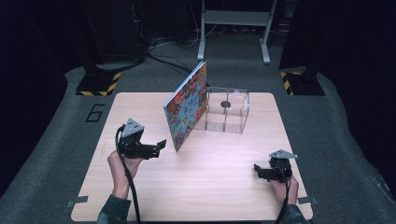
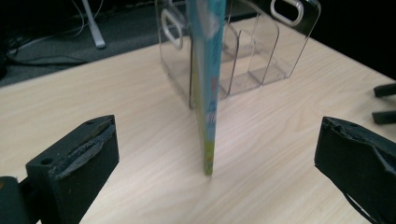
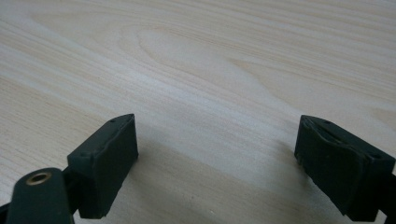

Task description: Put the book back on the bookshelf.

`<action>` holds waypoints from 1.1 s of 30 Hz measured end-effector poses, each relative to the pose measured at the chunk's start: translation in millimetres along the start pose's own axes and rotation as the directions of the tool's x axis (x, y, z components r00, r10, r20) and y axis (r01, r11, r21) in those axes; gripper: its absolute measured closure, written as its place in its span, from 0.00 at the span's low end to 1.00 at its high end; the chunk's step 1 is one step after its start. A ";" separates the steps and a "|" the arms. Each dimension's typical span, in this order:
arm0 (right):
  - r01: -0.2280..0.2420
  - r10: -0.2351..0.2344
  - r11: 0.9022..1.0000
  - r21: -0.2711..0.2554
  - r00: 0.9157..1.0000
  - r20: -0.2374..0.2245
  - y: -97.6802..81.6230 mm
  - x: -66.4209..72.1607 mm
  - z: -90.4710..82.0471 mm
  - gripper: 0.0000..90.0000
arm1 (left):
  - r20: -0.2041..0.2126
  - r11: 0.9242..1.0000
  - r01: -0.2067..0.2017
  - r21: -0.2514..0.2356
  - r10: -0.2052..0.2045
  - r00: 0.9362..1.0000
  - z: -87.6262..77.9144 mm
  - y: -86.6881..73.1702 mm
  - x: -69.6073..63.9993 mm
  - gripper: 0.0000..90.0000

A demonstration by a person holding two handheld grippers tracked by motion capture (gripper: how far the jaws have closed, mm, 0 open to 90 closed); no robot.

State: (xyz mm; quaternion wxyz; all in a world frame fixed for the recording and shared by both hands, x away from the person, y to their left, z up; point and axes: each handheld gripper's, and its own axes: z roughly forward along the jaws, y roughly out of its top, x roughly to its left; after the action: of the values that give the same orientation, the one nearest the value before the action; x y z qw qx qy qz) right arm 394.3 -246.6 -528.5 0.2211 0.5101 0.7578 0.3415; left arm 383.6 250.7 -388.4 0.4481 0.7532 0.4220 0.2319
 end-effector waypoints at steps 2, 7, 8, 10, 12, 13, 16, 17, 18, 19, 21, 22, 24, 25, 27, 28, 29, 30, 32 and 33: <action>0.003 -0.003 1.000 -0.001 1.000 0.000 0.0 -0.2 0.0 0.14 | -0.010 1.000 0.014 0.010 -0.014 1.000 -2.4 -10.3 2.7 0.00; 0.003 -0.003 1.000 0.000 1.000 0.001 0.0 -0.2 0.0 0.14 | -0.044 0.997 0.010 0.081 -0.006 0.999 -3.4 -38.2 5.5 0.00; 0.003 -0.003 1.000 -0.001 1.000 0.001 0.0 -0.2 0.0 0.14 | -0.045 0.996 0.014 0.088 -0.010 0.999 -3.0 -44.3 6.3 0.00; 0.003 -0.003 1.000 -0.001 1.000 0.001 0.0 -0.2 0.0 0.14 | -0.047 0.995 0.017 0.097 -0.013 0.999 -1.7 -56.9 6.8 0.00; 0.010 -0.010 1.000 -0.002 1.000 0.002 0.1 -0.9 0.2 0.14 | -0.047 0.994 0.026 0.102 -0.022 0.999 -0.9 -69.6 8.9 0.00; 0.009 -0.009 1.000 -0.002 1.000 0.002 0.1 -0.9 0.2 0.14 | -0.046 0.994 0.033 0.103 -0.029 0.999 -0.4 -76.4 9.7 0.00; 0.010 -0.010 1.000 -0.002 1.000 0.002 0.2 -1.0 0.2 0.14 | -0.056 0.990 0.045 0.133 -0.038 0.998 1.6 -95.8 13.1 0.00; 0.010 -0.010 1.000 -0.002 1.000 0.002 0.2 -1.0 0.2 0.14 | -0.061 0.988 0.054 0.143 -0.046 0.997 3.1 -102.1 14.4 0.00; 0.010 -0.010 1.000 -0.003 1.000 0.002 0.1 -1.0 0.3 0.14 | -0.073 0.986 0.059 0.158 -0.048 0.996 4.3 -107.9 15.4 0.00; 0.011 -0.011 1.000 -0.002 1.000 0.001 0.2 -1.1 0.2 0.14 | -0.072 0.982 0.067 0.176 -0.055 0.996 5.7 -113.3 16.5 0.00; 0.011 -0.011 1.000 -0.002 1.000 0.001 0.2 -1.1 0.1 0.14 | -0.065 0.976 0.080 0.203 -0.068 0.996 9.0 -123.6 18.0 0.00; 0.010 -0.010 1.000 -0.002 1.000 0.002 0.2 -1.0 0.2 0.14 | -0.061 0.974 0.087 0.211 -0.075 0.995 11.2 -128.8 18.0 0.00; 0.009 -0.009 1.000 -0.002 1.000 0.002 0.2 -1.0 0.3 0.14 | -0.068 0.967 0.084 0.242 -0.069 0.995 14.8 -137.6 18.0 0.00; 0.010 -0.010 1.000 -0.002 1.000 0.001 0.2 -1.0 0.2 0.14 | -0.076 0.968 0.077 0.238 -0.060 0.995 16.5 -141.8 17.6 0.00; 0.010 -0.010 1.000 -0.002 1.000 0.001 0.2 -1.0 0.2 0.14 | -0.081 0.967 0.076 0.243 -0.058 0.995 18.1 -147.2 17.9 0.00; 0.010 -0.010 1.000 -0.002 1.000 0.001 0.2 -1.0 0.2 0.14 | -0.084 0.966 0.074 0.248 -0.055 0.995 19.3 -150.0 19.2 0.00; 0.011 -0.011 1.000 -0.002 1.000 0.001 0.2 -1.0 0.1 0.14 | -0.096 0.972 0.071 0.224 -0.050 0.994 19.8 -153.0 19.6 0.00; 0.010 -0.010 1.000 -0.002 1.000 0.002 0.2 -1.0 0.2 0.14 | -0.107 0.968 0.071 0.242 -0.046 0.993 18.8 -152.5 20.6 0.00; 0.009 -0.009 1.000 0.000 1.000 -0.005 0.2 -0.9 -0.3 0.14 | -0.120 0.966 0.066 0.249 -0.037 0.992 18.4 -152.9 22.1 0.00; 0.009 -0.009 1.000 -0.001 1.000 -0.003 0.2 -0.7 -0.2 0.14 | -0.134 0.968 0.069 0.241 -0.037 0.990 18.9 -153.4 22.0 0.00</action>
State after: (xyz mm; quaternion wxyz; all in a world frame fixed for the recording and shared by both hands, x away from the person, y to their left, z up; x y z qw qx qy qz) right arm 394.5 -247.3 -528.2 0.2217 0.5062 0.7603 0.3415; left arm 343.5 297.3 -531.9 0.3299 0.7747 0.4953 0.2138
